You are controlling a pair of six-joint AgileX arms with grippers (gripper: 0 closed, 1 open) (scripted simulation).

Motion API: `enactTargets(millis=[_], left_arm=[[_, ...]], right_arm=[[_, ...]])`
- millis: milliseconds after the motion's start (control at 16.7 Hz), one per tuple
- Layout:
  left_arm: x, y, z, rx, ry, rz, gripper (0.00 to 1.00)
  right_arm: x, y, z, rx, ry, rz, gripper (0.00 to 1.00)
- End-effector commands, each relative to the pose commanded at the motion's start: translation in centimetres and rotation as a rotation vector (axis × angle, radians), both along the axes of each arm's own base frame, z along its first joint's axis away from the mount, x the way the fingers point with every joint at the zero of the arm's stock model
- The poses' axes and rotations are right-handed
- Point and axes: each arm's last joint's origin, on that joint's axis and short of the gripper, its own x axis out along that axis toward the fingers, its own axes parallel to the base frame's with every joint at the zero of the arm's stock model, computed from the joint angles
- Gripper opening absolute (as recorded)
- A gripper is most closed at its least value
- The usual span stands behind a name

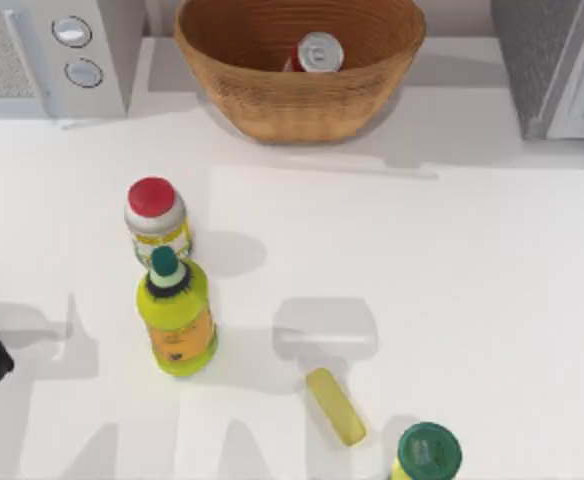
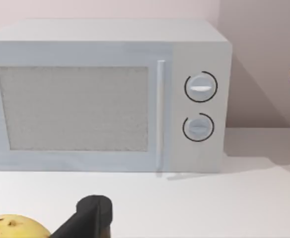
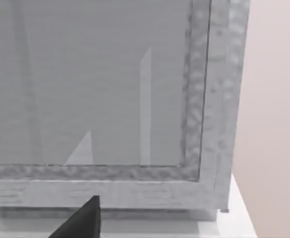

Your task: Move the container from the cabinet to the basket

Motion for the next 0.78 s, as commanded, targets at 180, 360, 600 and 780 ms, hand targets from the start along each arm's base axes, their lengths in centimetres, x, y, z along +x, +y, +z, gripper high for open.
enactTargets(millis=[180, 360, 600, 780], left_arm=[[0.0, 0.0, 0.0, 0.000, 0.000, 0.000, 1.00], [0.0, 0.0, 0.0, 0.000, 0.000, 0.000, 1.00], [0.0, 0.0, 0.0, 0.000, 0.000, 0.000, 1.00], [0.0, 0.0, 0.0, 0.000, 0.000, 0.000, 1.00]], right_arm=[[1.1, -2.3, 2.8, -0.011, -0.005, 0.001, 1.00], [2.2, -4.9, 7.4, -0.017, -0.007, -0.002, 1.00], [2.9, -6.6, 15.5, 0.002, 0.003, -0.005, 1.00], [2.6, -5.8, 21.9, 0.026, 0.016, -0.005, 1.00]])
